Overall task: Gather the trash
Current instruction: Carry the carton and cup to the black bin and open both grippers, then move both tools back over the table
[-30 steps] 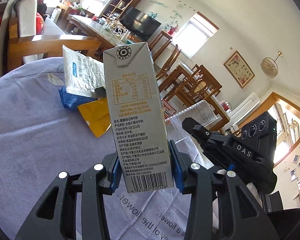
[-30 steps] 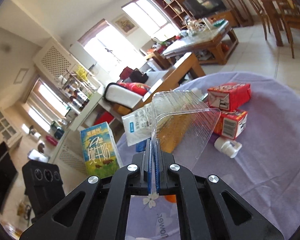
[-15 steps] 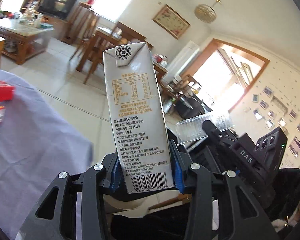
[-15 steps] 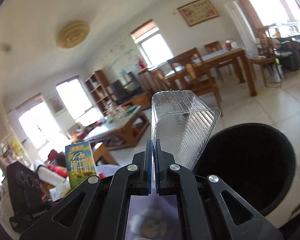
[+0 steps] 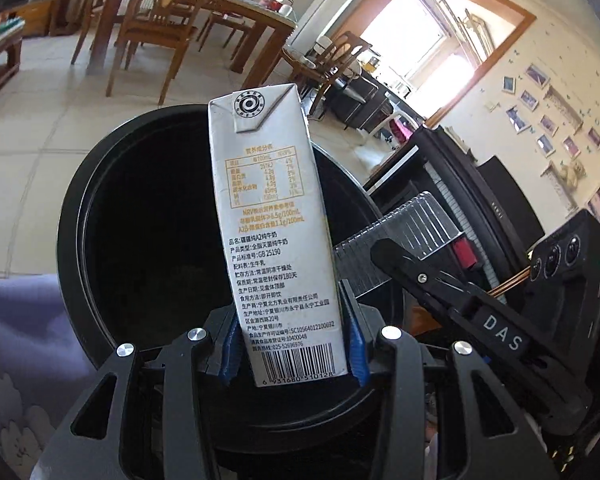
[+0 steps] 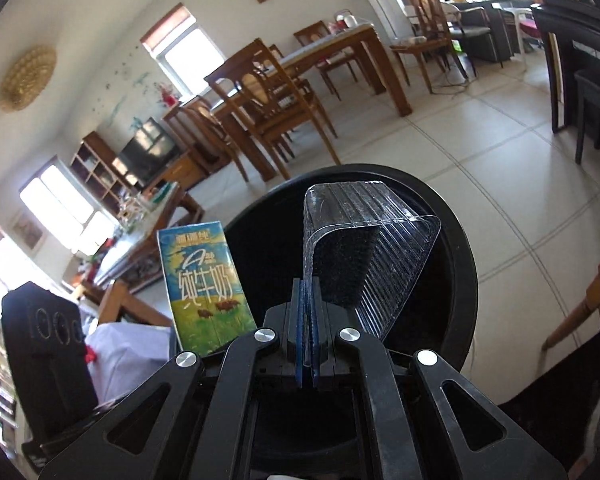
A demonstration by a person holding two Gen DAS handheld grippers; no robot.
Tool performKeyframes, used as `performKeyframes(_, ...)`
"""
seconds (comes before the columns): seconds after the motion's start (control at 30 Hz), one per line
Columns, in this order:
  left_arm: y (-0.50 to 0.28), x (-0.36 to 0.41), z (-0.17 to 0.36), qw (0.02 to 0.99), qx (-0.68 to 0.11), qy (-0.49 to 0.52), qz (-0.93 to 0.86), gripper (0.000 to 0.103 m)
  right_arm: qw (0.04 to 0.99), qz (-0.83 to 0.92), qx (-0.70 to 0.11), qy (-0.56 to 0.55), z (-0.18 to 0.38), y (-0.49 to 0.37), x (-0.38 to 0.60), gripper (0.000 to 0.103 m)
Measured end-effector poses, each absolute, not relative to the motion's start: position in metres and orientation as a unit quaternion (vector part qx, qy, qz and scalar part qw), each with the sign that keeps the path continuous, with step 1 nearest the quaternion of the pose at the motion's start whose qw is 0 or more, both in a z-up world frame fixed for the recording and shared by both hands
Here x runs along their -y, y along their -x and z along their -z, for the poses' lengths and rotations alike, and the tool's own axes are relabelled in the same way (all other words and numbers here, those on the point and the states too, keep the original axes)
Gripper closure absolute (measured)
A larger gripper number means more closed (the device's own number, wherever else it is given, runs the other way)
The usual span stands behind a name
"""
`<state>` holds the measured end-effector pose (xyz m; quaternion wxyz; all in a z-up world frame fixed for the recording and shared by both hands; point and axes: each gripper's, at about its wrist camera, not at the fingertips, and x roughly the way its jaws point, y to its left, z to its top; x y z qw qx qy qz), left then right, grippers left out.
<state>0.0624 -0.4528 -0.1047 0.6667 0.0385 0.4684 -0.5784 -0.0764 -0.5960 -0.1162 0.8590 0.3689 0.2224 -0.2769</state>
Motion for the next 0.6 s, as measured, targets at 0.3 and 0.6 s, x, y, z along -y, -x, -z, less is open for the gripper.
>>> performKeyframes(0.3,-0.05,0.457,0.099,0.69,-0.444,-0.106,0.562,0.058,0.852,0.288,-0.228,-0.373,0.121,0.065,0.602,0.086)
performKeyframes(0.6,-0.046,0.431,0.083,0.701,-0.426,-0.087,0.565,0.059,0.869,0.284,-0.203,-0.352,0.103,0.077,0.585,0.064)
